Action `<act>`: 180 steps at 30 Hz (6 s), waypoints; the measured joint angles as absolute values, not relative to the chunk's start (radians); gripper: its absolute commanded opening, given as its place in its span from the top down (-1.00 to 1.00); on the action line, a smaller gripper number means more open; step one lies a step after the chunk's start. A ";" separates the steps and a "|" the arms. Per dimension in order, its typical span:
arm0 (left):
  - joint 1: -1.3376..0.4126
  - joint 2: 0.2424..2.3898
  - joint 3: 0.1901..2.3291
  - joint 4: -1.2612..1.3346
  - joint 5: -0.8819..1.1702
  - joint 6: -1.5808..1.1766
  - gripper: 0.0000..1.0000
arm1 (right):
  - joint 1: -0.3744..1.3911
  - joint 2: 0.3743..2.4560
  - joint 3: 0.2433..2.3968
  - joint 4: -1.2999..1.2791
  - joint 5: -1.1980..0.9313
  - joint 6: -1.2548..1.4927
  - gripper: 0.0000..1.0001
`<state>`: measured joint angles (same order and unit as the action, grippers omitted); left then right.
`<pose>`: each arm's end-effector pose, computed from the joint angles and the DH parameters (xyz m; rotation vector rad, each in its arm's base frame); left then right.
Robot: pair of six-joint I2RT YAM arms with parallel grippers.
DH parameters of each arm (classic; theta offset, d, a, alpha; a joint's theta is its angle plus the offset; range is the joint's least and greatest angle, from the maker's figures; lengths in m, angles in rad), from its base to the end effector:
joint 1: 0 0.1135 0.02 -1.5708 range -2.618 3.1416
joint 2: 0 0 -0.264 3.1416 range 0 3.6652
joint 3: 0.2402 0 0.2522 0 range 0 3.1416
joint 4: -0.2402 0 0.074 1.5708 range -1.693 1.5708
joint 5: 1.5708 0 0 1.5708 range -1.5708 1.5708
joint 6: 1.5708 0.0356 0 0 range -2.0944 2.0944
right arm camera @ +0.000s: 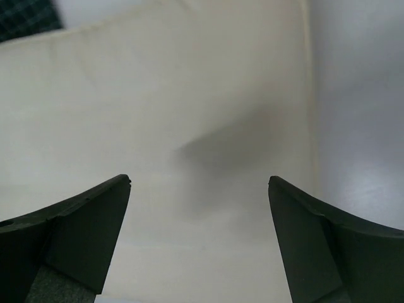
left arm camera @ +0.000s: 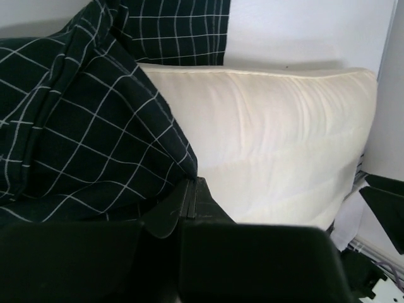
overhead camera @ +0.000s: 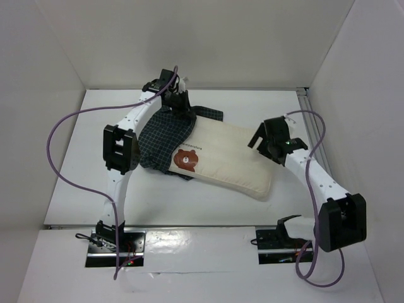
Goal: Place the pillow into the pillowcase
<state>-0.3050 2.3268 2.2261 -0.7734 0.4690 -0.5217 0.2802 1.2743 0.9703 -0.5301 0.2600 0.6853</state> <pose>0.4899 -0.1711 0.2595 -0.0554 2.5423 -0.9238 0.2595 0.0651 0.2696 0.5941 2.2982 0.1502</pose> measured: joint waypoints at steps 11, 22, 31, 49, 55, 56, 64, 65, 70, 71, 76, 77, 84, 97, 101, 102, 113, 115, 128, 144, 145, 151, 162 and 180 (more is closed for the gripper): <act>-0.305 2.327 2.204 -0.810 0.413 -0.456 1.00 | 0.168 1.292 0.738 -0.402 0.016 0.668 0.87; -0.327 2.329 2.264 -0.905 0.413 -0.363 1.00 | 0.511 1.176 0.801 -0.452 0.018 0.688 1.00; -0.427 2.329 2.287 -0.895 0.443 -0.364 0.81 | 0.651 1.049 0.814 -0.620 0.162 0.804 1.00; -0.091 1.795 1.982 -0.828 0.355 -0.469 0.16 | 0.775 1.328 1.311 -0.679 0.385 0.509 -1.00; 0.131 1.449 1.450 -0.685 0.347 -0.581 -0.42 | 0.994 1.723 1.590 -0.612 0.403 0.255 -1.00; 0.134 1.420 1.342 -0.649 0.358 -0.606 -0.51 | 1.025 1.776 1.591 -0.603 0.403 0.212 -1.00; 0.135 1.310 0.815 -0.568 0.404 -0.712 -0.36 | 1.086 1.980 1.583 -0.552 0.331 0.038 -0.75; 0.134 1.291 0.788 -0.549 0.406 -0.722 -0.36 | 1.083 1.988 1.583 -0.539 0.323 0.027 -0.62; 0.096 1.247 0.673 -0.414 0.407 -0.768 -0.34 | 1.046 2.016 1.584 -0.508 0.303 0.007 0.71; 0.086 1.248 0.654 -0.395 0.407 -0.775 -0.34 | 1.037 2.018 1.584 -0.505 0.300 0.006 0.93; 0.012 1.271 0.606 -0.314 0.416 -0.823 -0.41 | 1.010 2.017 1.588 -0.488 0.287 0.015 1.00; -0.008 1.281 0.607 -0.297 0.415 -0.828 -0.48 | 1.006 2.014 1.588 -0.488 0.274 0.013 1.00; -0.078 1.380 0.616 -0.197 0.408 -0.837 -0.63 | 0.929 1.969 1.586 -0.483 0.106 0.032 1.00; -0.164 1.530 0.699 -0.055 0.307 -0.827 0.19 | 0.902 1.960 1.591 -0.488 0.044 0.036 1.00; -0.207 1.572 0.708 -0.014 0.269 -0.819 1.00 | 0.896 1.961 1.616 -0.513 0.046 0.041 1.00; -0.215 1.575 0.711 -0.010 0.262 -0.816 1.00 | 0.894 1.962 1.632 -0.527 0.049 0.044 1.00; -0.252 1.369 0.768 -0.001 0.411 -0.766 1.00 | 0.857 2.128 2.055 -0.728 0.075 0.078 1.00; -0.251 1.303 0.736 0.001 0.429 -0.754 1.00 | 0.844 2.146 2.071 -0.727 0.050 0.086 1.00; -0.251 1.208 0.645 -0.002 0.465 -0.715 1.00 | 0.791 2.238 2.182 -0.730 -0.067 0.283 1.00; -0.237 1.103 0.682 -0.106 0.660 -0.620 0.98 | 0.774 2.104 1.919 -0.399 -0.051 0.430 1.00; -0.237 1.102 0.672 -0.132 0.645 -0.607 0.83 | 0.787 2.104 1.893 -0.386 -0.080 0.435 0.73; -0.243 1.071 0.710 -0.338 0.623 -0.570 -1.00 | 0.828 2.096 1.788 -0.358 -0.168 0.452 -0.35; -0.219 1.080 1.072 -0.496 0.408 -0.545 0.53 | 0.592 1.620 1.369 -0.408 -0.019 0.486 -0.85; -0.389 1.930 1.811 -0.653 -0.384 -0.548 -0.62 | 0.248 1.415 0.975 -0.451 -0.211 0.617 -1.00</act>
<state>-0.3893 1.9297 1.8114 -0.6529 -0.3840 -0.5484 0.2481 1.4151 0.9749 -0.4515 -0.2111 0.6170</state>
